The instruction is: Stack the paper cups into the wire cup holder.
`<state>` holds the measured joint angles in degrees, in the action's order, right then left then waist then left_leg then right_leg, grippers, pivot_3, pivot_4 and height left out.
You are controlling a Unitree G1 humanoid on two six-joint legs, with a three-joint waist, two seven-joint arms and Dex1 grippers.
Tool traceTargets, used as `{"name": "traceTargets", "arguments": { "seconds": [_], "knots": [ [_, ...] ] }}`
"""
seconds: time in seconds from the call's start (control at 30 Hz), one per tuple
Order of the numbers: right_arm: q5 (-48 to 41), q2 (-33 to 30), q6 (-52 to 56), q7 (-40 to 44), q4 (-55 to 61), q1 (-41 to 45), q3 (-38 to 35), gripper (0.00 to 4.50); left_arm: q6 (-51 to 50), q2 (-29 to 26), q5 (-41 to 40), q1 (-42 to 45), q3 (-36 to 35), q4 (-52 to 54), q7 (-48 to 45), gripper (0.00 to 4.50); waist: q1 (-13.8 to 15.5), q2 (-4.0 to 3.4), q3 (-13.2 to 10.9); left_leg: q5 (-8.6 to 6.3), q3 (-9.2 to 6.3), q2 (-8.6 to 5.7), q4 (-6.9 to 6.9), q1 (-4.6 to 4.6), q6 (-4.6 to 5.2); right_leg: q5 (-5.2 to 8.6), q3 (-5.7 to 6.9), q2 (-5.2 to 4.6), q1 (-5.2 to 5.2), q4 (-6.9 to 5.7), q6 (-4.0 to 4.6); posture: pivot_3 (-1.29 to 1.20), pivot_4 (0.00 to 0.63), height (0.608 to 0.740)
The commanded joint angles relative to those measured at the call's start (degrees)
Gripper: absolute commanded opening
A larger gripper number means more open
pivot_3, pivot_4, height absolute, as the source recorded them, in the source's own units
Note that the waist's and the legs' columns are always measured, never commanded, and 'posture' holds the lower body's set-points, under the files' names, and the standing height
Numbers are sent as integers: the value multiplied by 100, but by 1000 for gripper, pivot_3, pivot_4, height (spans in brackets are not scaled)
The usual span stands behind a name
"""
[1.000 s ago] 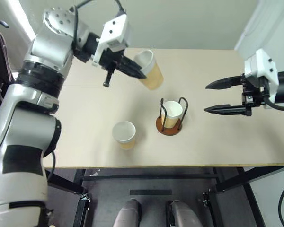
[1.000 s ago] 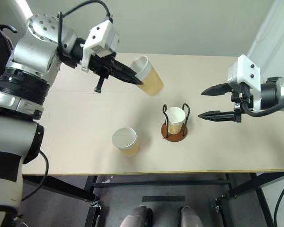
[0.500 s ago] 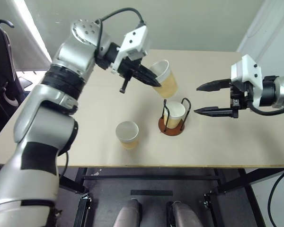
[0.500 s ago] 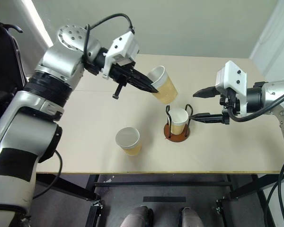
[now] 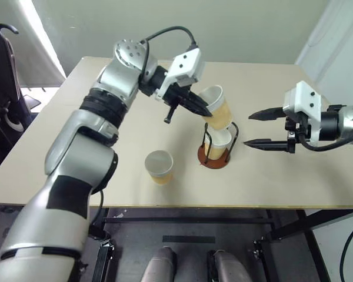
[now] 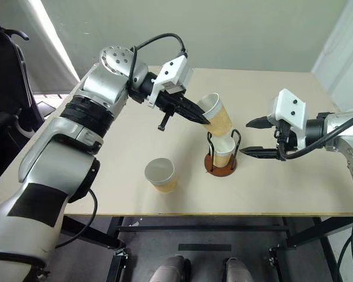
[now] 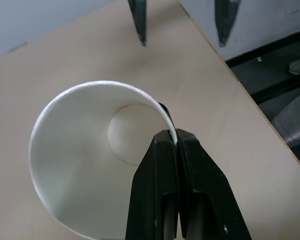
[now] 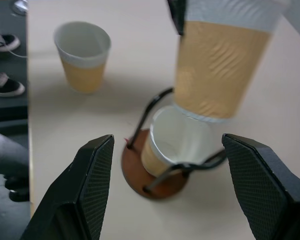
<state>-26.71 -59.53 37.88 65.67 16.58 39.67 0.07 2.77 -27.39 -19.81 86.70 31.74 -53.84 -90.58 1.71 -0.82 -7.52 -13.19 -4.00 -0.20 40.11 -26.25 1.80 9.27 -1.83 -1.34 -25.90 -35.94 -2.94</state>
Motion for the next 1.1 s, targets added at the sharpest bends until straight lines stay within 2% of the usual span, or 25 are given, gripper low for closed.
{"name": "traceTargets", "arguments": {
  "seconds": [0.03,0.3,0.8,1.07,1.1],
  "knots": [
    [-48,-105,-24,-93,215,15,-325,3481,138,86,49,-20,-46,80,-192,27,4,0,0,0,-3,3,1,1,0,0,-3,-4,1,0,0,0,150,740],
    [-171,-122,78,-152,400,-130,-508,3481,431,302,408,-87,-151,-81,-192,27,13,0,0,0,-2,1,1,0,1,0,-2,-2,1,1,-4,0,150,740],
    [-127,-121,44,-220,341,-131,-482,3481,1190,640,1418,-38,-808,-645,-192,27,18,0,0,-2,-2,0,2,-1,3,1,-4,-4,2,2,-8,0,150,740],
    [-157,-216,70,-186,334,-190,-573,3481,1278,653,1561,84,-565,-735,-192,27,18,0,0,-2,-2,0,2,-1,4,1,-3,-3,2,2,-8,0,150,740],
    [-160,-233,69,-179,328,-199,-583,3481,1317,669,1607,126,-569,-766,-192,210,18,0,0,-3,-3,1,2,-1,4,1,-3,-4,2,2,-8,0,150,740]
  ]
}}
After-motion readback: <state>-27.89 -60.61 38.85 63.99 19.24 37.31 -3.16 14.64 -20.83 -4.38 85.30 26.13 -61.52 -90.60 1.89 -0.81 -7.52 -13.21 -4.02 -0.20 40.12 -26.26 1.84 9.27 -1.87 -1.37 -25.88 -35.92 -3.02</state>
